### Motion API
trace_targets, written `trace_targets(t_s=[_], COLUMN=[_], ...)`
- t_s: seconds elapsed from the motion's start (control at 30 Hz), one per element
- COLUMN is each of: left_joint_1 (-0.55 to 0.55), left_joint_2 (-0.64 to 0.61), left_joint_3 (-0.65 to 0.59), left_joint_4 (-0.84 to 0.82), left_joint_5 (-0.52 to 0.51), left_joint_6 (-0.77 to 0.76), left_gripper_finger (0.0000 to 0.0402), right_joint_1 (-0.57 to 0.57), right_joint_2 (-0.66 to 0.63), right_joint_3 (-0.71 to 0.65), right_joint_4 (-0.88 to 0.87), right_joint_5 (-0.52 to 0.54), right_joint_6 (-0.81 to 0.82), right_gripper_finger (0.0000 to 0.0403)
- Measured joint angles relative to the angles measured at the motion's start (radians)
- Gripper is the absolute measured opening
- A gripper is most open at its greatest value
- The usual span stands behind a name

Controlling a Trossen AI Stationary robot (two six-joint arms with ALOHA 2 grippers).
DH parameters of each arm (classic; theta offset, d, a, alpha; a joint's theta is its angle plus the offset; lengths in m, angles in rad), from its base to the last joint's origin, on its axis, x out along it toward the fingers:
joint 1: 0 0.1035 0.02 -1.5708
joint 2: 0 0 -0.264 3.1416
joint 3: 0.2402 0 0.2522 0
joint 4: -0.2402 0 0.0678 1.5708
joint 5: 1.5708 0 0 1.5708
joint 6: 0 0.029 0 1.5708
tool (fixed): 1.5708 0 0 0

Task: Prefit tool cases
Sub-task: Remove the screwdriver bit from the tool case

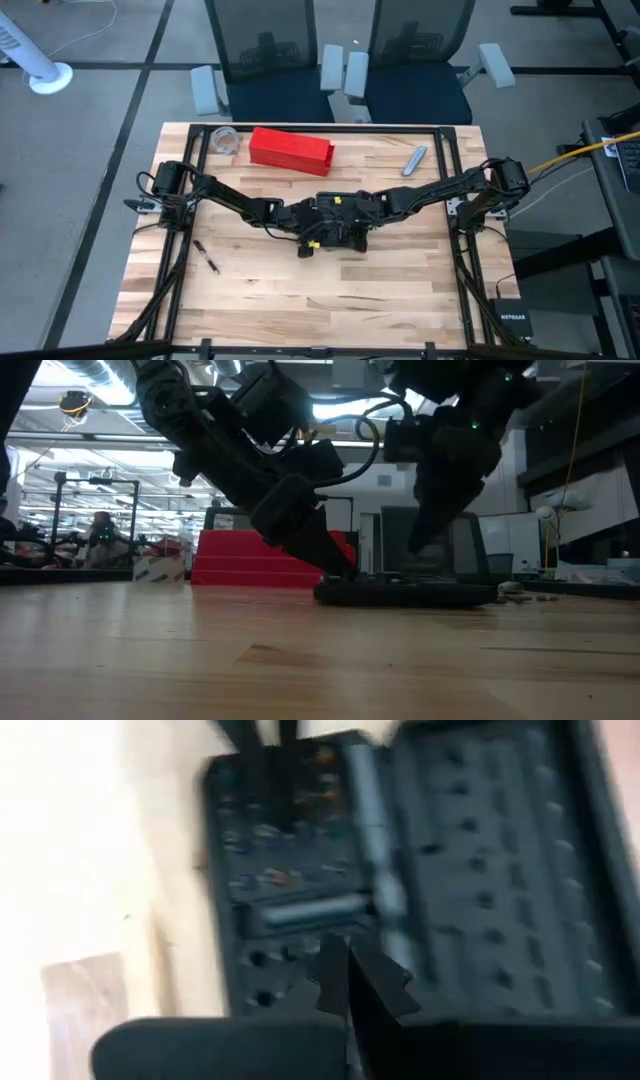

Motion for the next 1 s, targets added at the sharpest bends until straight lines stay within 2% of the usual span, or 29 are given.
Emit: trace_targets(t_s=[0.2,0.27,0.4,0.57,0.7,0.9,1.0], left_joint_1=[0.000,0.000,0.000,0.000,0.000,0.000,0.000], left_joint_2=[0.000,0.000,0.000,0.000,0.000,0.000,0.000], left_joint_3=[0.000,0.000,0.000,0.000,0.000,0.000,0.000], left_joint_4=[-0.001,-0.001,-0.001,0.000,0.000,-0.001,-0.001], left_joint_5=[-0.001,0.001,-0.001,-0.001,-0.002,-0.001,-0.001], left_joint_6=[-0.003,-0.005,-0.005,-0.004,-0.003,-0.004,-0.019], left_gripper_finger=[0.0000,0.0000,0.0000,0.0000,0.0000,0.0000,0.0000], right_joint_1=[-0.078,-0.117,-0.194,-0.269,-0.298,-0.301,-0.302], right_joint_2=[-0.091,-0.130,-0.193,-0.217,-0.211,-0.210,-0.210], right_joint_3=[-0.016,-0.046,-0.146,-0.225,-0.232,-0.232,-0.227], right_joint_4=[-0.241,-0.276,-0.269,-0.215,-0.208,-0.211,-0.207], right_joint_5=[0.157,0.179,0.156,0.049,-0.021,-0.034,-0.105], right_joint_6=[0.019,0.048,0.111,0.150,0.119,0.075,0.054], right_gripper_finger=[0.0001,0.0001,0.0000,0.0012,0.0052,0.0151,0.0191])
